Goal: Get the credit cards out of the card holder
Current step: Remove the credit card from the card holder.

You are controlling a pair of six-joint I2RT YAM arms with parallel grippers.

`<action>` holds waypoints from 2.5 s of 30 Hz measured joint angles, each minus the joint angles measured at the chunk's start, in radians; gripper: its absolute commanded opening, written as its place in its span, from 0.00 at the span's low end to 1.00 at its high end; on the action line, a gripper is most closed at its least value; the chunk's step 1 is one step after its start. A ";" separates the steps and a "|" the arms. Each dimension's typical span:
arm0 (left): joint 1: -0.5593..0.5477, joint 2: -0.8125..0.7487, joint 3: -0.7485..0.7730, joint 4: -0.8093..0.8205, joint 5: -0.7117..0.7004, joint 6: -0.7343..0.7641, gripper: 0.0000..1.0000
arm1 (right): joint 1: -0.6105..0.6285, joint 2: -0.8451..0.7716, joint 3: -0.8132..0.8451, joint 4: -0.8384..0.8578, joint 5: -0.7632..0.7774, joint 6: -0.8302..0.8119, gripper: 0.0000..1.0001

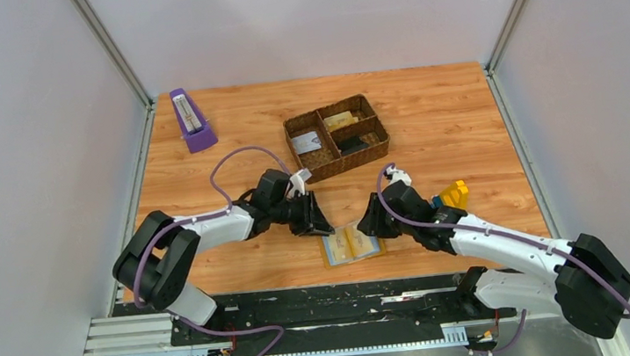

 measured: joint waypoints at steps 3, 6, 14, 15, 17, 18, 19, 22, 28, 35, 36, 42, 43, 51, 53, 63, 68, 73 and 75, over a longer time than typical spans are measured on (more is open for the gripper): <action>-0.010 0.024 0.000 0.021 -0.001 -0.011 0.36 | 0.000 0.001 0.020 -0.024 0.009 0.000 0.36; -0.017 0.040 0.000 0.032 -0.002 -0.018 0.36 | 0.000 0.002 0.032 -0.038 0.016 0.000 0.35; -0.032 0.087 0.000 0.074 -0.009 -0.032 0.39 | 0.000 0.093 0.036 -0.038 0.018 -0.007 0.32; -0.033 0.093 0.000 0.079 -0.009 -0.033 0.40 | -0.001 0.108 0.035 -0.034 0.014 -0.008 0.32; -0.034 0.103 0.000 0.089 -0.013 -0.035 0.42 | -0.004 0.126 0.032 -0.021 0.003 -0.008 0.30; -0.036 0.106 0.000 0.093 -0.016 -0.036 0.42 | -0.005 0.132 0.029 -0.011 -0.001 -0.008 0.29; -0.037 0.110 0.000 0.102 -0.016 -0.038 0.43 | -0.008 0.138 0.024 0.002 -0.006 -0.008 0.28; -0.039 0.122 -0.006 0.134 -0.018 -0.048 0.44 | -0.011 0.160 0.010 0.027 -0.019 -0.007 0.27; -0.039 0.156 -0.012 0.195 -0.014 -0.074 0.45 | -0.013 0.171 -0.040 0.100 -0.059 0.013 0.25; -0.047 0.188 -0.012 0.268 -0.014 -0.098 0.44 | -0.014 0.171 -0.065 0.154 -0.082 0.036 0.25; -0.049 0.194 -0.012 0.280 -0.014 -0.102 0.43 | -0.014 0.171 -0.066 0.155 -0.082 0.038 0.25; -0.058 0.225 -0.012 0.331 -0.008 -0.124 0.37 | -0.015 0.171 -0.076 0.174 -0.085 0.045 0.25; -0.058 0.230 -0.012 0.337 -0.007 -0.129 0.36 | -0.015 0.171 -0.076 0.176 -0.086 0.046 0.25; -0.059 0.255 -0.034 0.391 0.002 -0.170 0.07 | -0.015 0.171 -0.080 0.187 -0.093 0.047 0.25; -0.058 0.256 -0.050 0.415 0.005 -0.185 0.00 | -0.015 0.171 -0.081 0.187 -0.094 0.047 0.25; -0.060 0.143 -0.095 0.343 -0.040 -0.190 0.00 | -0.017 0.171 -0.082 0.183 -0.097 0.047 0.26; -0.062 0.132 -0.096 0.323 -0.046 -0.189 0.00 | -0.018 0.171 -0.082 0.182 -0.099 0.046 0.26; -0.045 0.102 -0.108 0.277 -0.053 -0.178 0.00 | -0.025 0.171 -0.081 0.180 -0.107 0.045 0.27; -0.028 0.055 -0.117 0.226 -0.064 -0.164 0.00 | -0.030 0.169 -0.079 0.175 -0.111 0.038 0.28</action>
